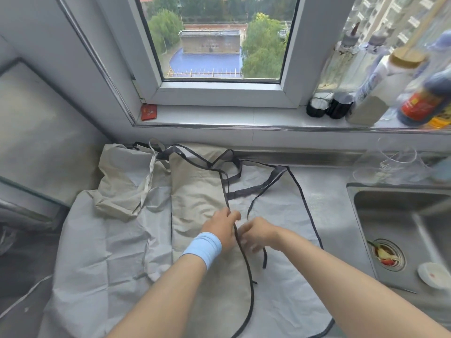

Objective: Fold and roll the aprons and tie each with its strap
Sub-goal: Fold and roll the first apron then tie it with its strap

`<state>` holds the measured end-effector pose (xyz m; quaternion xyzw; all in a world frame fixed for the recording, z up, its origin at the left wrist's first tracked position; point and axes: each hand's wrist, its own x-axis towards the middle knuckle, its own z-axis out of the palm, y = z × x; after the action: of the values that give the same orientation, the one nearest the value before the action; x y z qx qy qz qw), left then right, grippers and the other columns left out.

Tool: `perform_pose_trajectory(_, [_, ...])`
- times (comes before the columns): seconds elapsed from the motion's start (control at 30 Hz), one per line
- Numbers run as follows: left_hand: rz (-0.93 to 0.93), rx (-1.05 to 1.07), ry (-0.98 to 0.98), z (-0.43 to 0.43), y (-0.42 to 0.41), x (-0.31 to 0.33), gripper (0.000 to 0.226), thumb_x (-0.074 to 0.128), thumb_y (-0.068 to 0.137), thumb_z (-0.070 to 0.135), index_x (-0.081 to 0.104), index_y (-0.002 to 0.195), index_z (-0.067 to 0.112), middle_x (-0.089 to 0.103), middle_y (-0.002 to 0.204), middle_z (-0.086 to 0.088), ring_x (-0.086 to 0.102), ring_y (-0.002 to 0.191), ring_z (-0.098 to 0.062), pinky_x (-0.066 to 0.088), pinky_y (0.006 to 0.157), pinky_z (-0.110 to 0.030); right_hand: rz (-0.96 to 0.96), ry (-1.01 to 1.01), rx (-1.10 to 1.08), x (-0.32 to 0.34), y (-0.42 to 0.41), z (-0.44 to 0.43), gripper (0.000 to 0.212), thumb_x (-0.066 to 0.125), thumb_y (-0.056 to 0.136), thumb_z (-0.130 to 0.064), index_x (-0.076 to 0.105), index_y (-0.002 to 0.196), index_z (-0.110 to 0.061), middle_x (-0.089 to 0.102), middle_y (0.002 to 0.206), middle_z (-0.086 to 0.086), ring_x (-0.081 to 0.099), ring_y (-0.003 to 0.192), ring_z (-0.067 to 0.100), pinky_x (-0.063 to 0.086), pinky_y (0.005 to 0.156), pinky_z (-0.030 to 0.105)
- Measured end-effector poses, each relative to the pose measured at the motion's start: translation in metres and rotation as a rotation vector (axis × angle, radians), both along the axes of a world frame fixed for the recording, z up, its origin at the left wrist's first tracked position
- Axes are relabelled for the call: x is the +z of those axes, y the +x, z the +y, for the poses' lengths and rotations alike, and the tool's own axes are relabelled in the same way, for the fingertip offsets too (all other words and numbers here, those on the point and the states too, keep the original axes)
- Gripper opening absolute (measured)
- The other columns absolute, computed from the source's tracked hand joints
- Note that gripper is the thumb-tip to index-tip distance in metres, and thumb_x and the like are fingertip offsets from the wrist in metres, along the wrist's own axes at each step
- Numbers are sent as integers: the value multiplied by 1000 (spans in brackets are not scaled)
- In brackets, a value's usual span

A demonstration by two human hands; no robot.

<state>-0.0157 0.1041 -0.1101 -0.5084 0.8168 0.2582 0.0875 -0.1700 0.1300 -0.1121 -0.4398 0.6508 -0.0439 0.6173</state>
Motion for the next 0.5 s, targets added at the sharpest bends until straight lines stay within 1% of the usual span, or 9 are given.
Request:
perform_pose_trajectory(0.03, [-38, -1, 31, -1, -2, -3, 42, 50, 85, 20, 45, 126, 28, 43, 126, -2, 44, 117, -26, 46, 90, -39, 66, -88, -100, -2, -8, -6, 30, 47, 86, -2, 72, 93, -17, 71, 94, 4, 64, 72, 17, 53, 63, 28])
perform_pose_trajectory(0.07, [-84, -3, 73, -4, -4, -5, 43, 51, 85, 21, 46, 127, 27, 41, 128, -2, 42, 121, -25, 44, 93, -39, 182, -194, -144, -2, -19, -13, 31, 47, 85, -4, 72, 90, -22, 72, 97, 2, 65, 78, 18, 52, 66, 27])
perform_pose_trajectory(0.1, [-131, -12, 108, -9, -7, -6, 41, 51, 86, 22, 49, 127, 27, 42, 129, -2, 42, 122, -26, 43, 96, -39, 331, -299, -128, -2, -32, -18, 31, 47, 85, -7, 70, 92, -26, 72, 102, 0, 66, 90, 19, 52, 75, 28])
perform_pose_trajectory(0.17, [-188, -18, 130, -22, -15, -7, 36, 48, 89, 23, 54, 123, 30, 49, 128, 0, 48, 121, -25, 43, 95, -36, 558, -462, -38, 0, -54, -28, 36, 44, 88, -11, 64, 111, -29, 67, 116, 0, 62, 106, 24, 50, 86, 34])
perform_pose_trajectory(0.27, [-134, 62, 93, -45, -37, 2, 34, 45, 91, 23, 54, 123, 32, 56, 129, 4, 55, 116, -23, 45, 93, -33, 680, -643, 104, 6, -75, -47, 46, 40, 91, -8, 49, 131, -27, 59, 125, 3, 61, 103, 32, 49, 81, 38])
perform_pose_trajectory(0.33, [-75, 96, 53, -56, -56, 5, 32, 44, 92, 23, 55, 121, 31, 57, 127, 5, 56, 114, -22, 45, 92, -32, 834, -707, 191, 11, -81, -61, 54, 45, 87, -2, 41, 136, -25, 53, 122, 7, 61, 94, 33, 46, 68, 36])
perform_pose_trajectory(0.4, [-38, 121, 54, -63, -76, 3, 30, 47, 91, 26, 55, 120, 30, 59, 126, 4, 57, 113, -22, 46, 91, -32, 1033, -728, 228, 15, -87, -74, 71, 55, 80, 2, 32, 141, -25, 42, 125, 11, 56, 94, 31, 41, 59, 35])
perform_pose_trajectory(0.43, [-34, 128, 76, -64, -86, 0, 32, 51, 90, 29, 53, 122, 28, 58, 126, 3, 56, 113, -22, 46, 92, -33, 1105, -710, 209, 14, -92, -80, 82, 60, 76, 2, 26, 145, -26, 36, 130, 13, 52, 100, 30, 42, 60, 34])
perform_pose_trajectory(0.5, [-74, 148, 114, -62, -101, -7, 45, 62, 86, 33, 47, 127, 21, 52, 128, -2, 53, 117, -26, 45, 94, -37, 1141, -590, 97, 9, -104, -86, 97, 66, 75, -5, 10, 151, -27, 27, 141, 14, 45, 113, 30, 46, 74, 36])
